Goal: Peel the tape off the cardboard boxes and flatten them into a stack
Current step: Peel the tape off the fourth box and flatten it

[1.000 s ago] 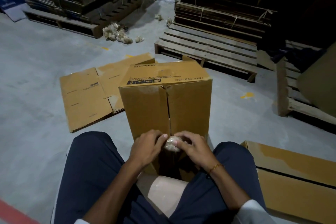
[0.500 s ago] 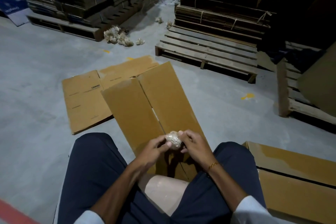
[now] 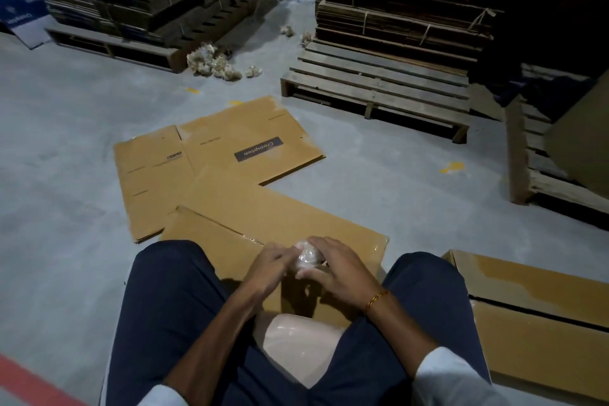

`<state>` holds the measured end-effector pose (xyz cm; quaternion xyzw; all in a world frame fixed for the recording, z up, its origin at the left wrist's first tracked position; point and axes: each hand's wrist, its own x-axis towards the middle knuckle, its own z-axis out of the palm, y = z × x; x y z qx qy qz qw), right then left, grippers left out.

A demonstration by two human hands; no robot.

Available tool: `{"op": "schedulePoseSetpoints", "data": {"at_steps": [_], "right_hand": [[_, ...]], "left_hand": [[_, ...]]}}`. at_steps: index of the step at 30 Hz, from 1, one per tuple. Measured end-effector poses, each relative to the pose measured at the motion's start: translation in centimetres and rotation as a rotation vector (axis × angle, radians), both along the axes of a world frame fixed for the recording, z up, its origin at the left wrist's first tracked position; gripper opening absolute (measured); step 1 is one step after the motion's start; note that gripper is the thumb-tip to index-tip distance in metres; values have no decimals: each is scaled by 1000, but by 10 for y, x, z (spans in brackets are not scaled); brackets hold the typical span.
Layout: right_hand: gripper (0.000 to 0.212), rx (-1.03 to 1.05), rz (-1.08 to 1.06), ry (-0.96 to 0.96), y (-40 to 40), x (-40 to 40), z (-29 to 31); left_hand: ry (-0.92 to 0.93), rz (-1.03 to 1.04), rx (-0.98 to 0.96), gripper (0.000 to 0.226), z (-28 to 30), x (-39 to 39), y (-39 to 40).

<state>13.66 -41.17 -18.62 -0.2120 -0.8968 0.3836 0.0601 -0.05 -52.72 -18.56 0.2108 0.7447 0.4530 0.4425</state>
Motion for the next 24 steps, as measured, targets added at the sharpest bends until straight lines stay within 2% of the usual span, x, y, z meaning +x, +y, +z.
{"op": "schedulePoseSetpoints", "data": {"at_steps": [2, 4, 6, 8, 10, 13, 17, 20, 24], "right_hand": [[40, -94, -27, 6, 0, -2, -2], [34, -159, -44, -16, 2, -2, -3], [26, -191, -34, -96, 7, -2, -6], [29, -233, -55, -155, 12, -3, -9], [31, -266, -115, -166, 16, -7, -10], [25, -410, -203, -150, 18, -12, -11], [16, -601, -233, -168, 21, -17, -22], [26, -740, -254, -127, 23, -22, -26], [47, -697, -260, -122, 24, -32, -31]], "left_hand": [[190, -42, -8, 38, 0, -6, -3], [284, -91, 37, 37, 2, -9, -8], [251, -169, 70, 34, 5, -10, -12], [234, -296, 72, 36, 1, -10, -16], [270, -357, 66, 47, -8, -8, -17], [292, -307, 66, 58, -16, -5, -14], [333, -267, 92, 46, -24, -9, -5], [227, -214, 112, 33, -27, -8, 1], [112, -62, 94, 27, -36, -13, 5]]}}
